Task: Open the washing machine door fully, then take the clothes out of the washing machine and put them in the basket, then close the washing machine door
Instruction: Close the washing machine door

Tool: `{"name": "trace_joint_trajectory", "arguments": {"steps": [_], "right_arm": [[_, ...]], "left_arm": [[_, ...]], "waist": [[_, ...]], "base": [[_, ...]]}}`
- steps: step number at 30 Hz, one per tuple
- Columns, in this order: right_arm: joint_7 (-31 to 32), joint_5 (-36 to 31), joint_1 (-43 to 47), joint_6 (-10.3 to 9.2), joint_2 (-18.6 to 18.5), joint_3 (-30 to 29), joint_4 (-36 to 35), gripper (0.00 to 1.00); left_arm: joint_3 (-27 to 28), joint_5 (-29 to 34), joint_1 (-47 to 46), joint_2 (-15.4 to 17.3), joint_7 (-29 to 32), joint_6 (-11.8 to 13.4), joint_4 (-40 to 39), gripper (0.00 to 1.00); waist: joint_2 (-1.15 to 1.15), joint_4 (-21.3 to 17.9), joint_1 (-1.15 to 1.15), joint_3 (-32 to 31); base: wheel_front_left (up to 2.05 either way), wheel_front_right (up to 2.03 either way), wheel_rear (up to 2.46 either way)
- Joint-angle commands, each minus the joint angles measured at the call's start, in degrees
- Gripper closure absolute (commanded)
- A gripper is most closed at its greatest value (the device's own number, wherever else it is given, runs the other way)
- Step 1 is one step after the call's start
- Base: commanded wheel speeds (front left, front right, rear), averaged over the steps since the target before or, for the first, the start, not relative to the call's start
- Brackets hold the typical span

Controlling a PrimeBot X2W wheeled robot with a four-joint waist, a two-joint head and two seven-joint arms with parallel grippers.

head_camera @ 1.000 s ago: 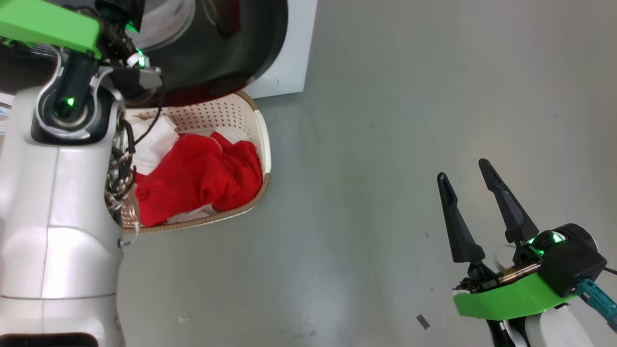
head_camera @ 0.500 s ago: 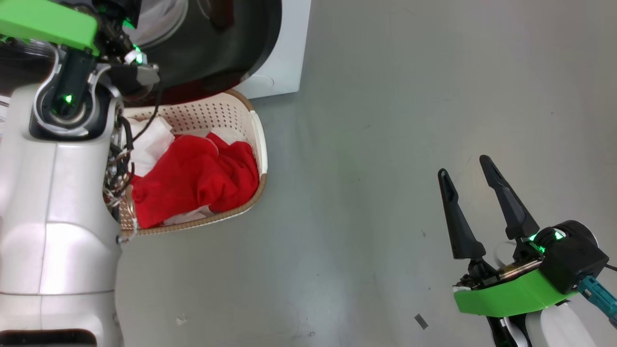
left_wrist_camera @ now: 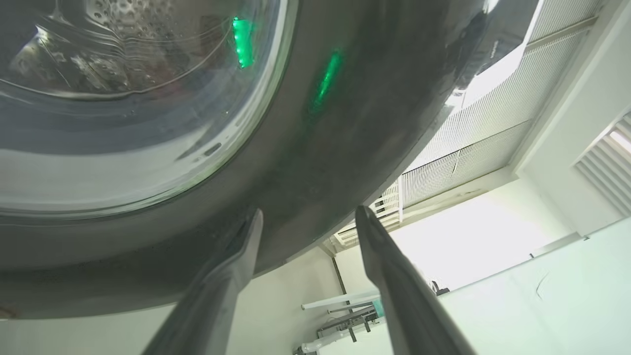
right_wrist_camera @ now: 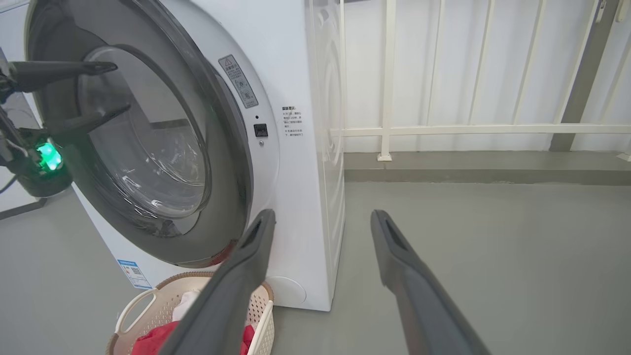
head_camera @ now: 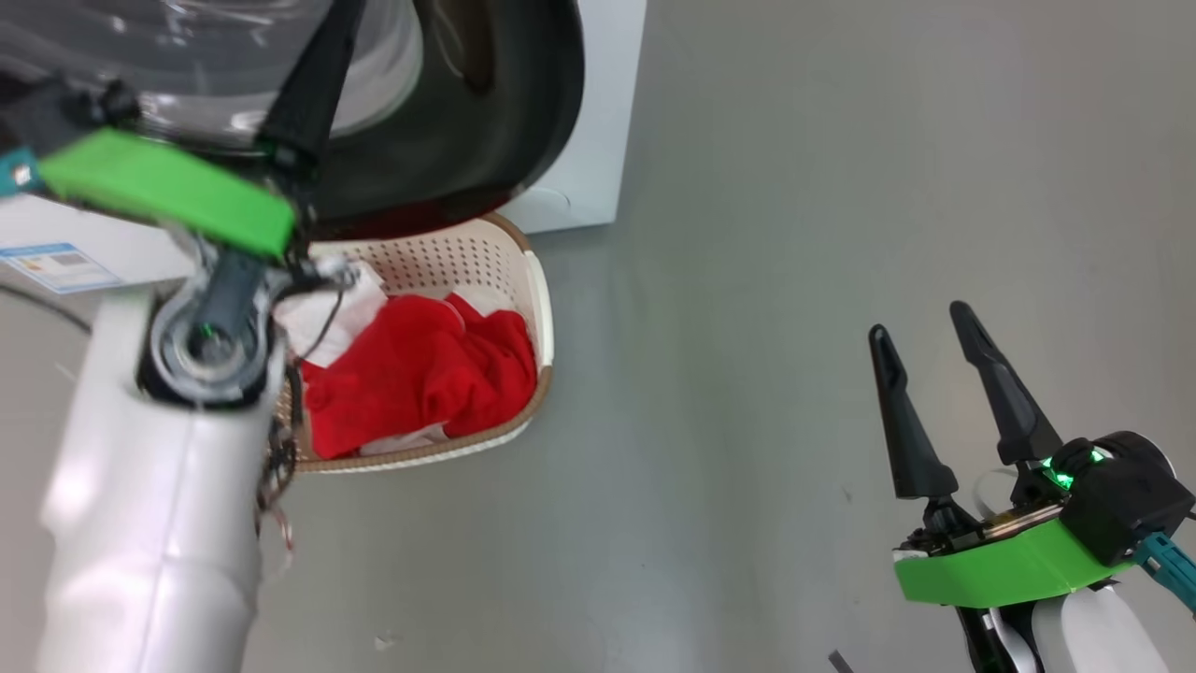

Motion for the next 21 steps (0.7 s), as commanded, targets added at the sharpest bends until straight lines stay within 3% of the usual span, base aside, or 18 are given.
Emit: {"name": "trace_joint_trajectory", "arguments": {"steps": [1,11,21], "right_arm": [[-0.37,0.55,0.14,0.34,-0.53,0.96,-1.12,0.00],[-0.37,0.72,1.25,0.34,-0.53,0.90,0.31,0.00],[-0.37,0.95,3.02,0.34,-0.53,1.15,0.87,0.00]], "left_arm": [[0.51,1.53,1.33,2.28,-1.06,-0.75,-2.74,0.00],[-5.21,14.67,14.22,5.82,-13.15,-0.81,-14.12,0.00],[-7.90,31.05,23.66,9.43,-23.80,3.07,-18.64,0.00]], "waist": [[0.00,1.24,0.00,-1.43],[0.00,4.09,0.00,-6.77],[0.00,6.00,0.00,-11.75]], "base": [[0.00,0.00,0.00],[0.00,0.00,0.00],[0.00,0.00,0.00]]}}
